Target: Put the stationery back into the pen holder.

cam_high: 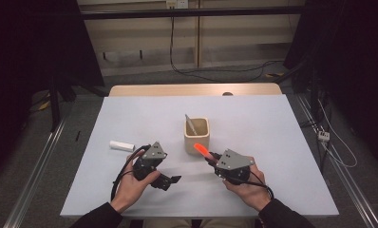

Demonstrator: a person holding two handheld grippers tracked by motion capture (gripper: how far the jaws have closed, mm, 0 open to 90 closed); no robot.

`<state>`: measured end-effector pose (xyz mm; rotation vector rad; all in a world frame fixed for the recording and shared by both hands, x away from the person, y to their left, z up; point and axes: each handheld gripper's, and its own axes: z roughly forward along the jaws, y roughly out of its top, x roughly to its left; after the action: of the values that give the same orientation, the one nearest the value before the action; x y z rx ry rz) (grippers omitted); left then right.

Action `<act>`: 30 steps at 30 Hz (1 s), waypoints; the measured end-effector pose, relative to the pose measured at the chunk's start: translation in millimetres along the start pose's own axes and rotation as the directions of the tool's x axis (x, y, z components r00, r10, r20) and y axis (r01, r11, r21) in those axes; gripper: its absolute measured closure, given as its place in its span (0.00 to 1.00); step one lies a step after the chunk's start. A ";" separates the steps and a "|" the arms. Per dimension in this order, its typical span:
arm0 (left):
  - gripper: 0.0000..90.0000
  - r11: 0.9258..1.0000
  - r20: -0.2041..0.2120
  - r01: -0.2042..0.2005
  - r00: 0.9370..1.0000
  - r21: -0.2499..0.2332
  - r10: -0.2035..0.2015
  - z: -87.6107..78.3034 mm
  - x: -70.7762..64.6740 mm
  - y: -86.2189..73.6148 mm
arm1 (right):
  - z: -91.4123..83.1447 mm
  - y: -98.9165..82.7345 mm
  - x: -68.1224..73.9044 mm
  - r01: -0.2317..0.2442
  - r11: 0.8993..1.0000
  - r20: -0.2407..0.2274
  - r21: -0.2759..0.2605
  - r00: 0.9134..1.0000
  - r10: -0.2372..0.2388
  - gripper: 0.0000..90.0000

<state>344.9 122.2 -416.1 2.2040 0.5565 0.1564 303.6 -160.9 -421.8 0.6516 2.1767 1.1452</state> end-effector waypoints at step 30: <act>0.06 0.971 -0.181 0.159 0.965 -0.180 -0.192 -58.7 15.5 -71.3 | -5.2 39.6 -48.6 -0.266 0.942 -0.016 -0.207 0.963 0.268 0.86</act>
<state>317.4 209.9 -433.9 1.9803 0.8178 0.3177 340.2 -175.4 -372.6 0.8766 1.9637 1.4813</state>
